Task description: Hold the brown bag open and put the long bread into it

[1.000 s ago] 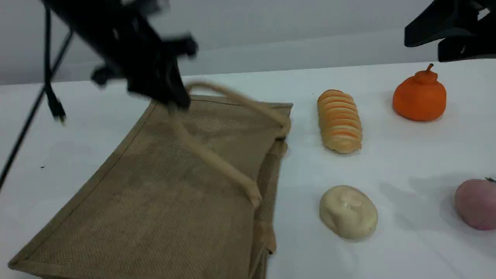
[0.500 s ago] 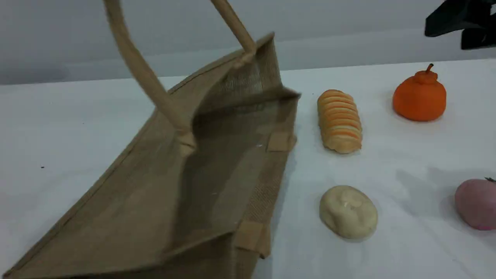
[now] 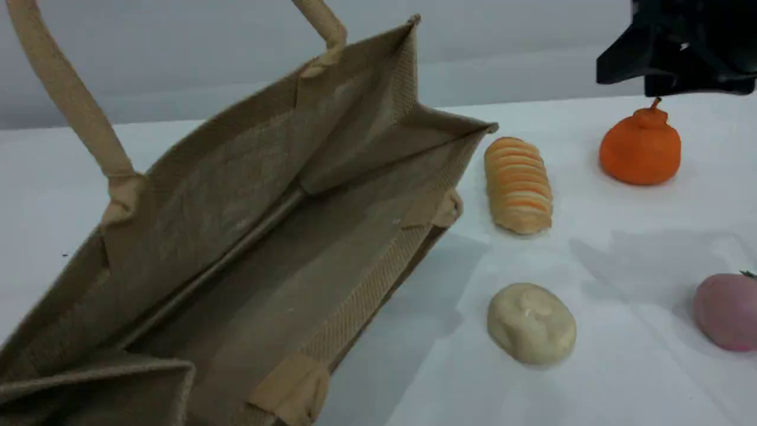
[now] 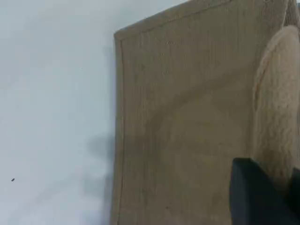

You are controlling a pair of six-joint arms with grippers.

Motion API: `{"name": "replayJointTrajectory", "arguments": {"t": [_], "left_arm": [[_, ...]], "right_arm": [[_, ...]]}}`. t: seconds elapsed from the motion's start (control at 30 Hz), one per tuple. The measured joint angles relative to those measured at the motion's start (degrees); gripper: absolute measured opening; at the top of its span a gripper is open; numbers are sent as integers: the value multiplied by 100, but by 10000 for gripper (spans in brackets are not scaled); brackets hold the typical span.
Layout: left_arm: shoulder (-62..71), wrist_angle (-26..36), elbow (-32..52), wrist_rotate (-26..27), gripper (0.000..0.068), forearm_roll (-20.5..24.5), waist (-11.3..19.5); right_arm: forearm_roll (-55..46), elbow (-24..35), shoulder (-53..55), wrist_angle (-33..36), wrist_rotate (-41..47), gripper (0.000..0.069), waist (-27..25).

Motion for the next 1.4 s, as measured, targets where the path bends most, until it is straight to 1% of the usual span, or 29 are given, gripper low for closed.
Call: {"name": "replayJointTrajectory", "arguments": {"t": [0.13,0.27,0.43,0.63,0.73,0.8,0.97,1.2,1.23,1.3,1.4], "left_arm": [[0,0,0,0,86,-35,0],[0,11,0,5,86,-313,0],[0,90,0,5,85,-460,0],[0,123,0,-17,85,-460,0],[0,131,0,-43,85,-464,0],[0,131,0,-57,85,-464,0],[0,131,0,-59,85,-464,0],[0,126,0,-78,85,-464,0],[0,126,0,-113,85,-464,0],[0,126,0,-127,85,-464,0],[0,95,0,-147,85,-458,0]], "right_arm": [[0,-563,738,62,-5,384,0],[5,-1103,1438,52,-5,384,46],[5,-1621,2065,-67,-16,384,221],[11,-2191,2671,-320,-204,384,467],[11,-2407,2935,-648,-254,384,497],[11,-2491,3077,-732,-254,384,497],[18,-2666,3426,-604,-254,384,502],[38,-2672,3628,-251,-235,383,497],[32,-2672,3628,-275,-235,374,497],[20,-2667,3628,-332,-235,335,502],[20,-2667,3628,-337,-235,222,502]]}}
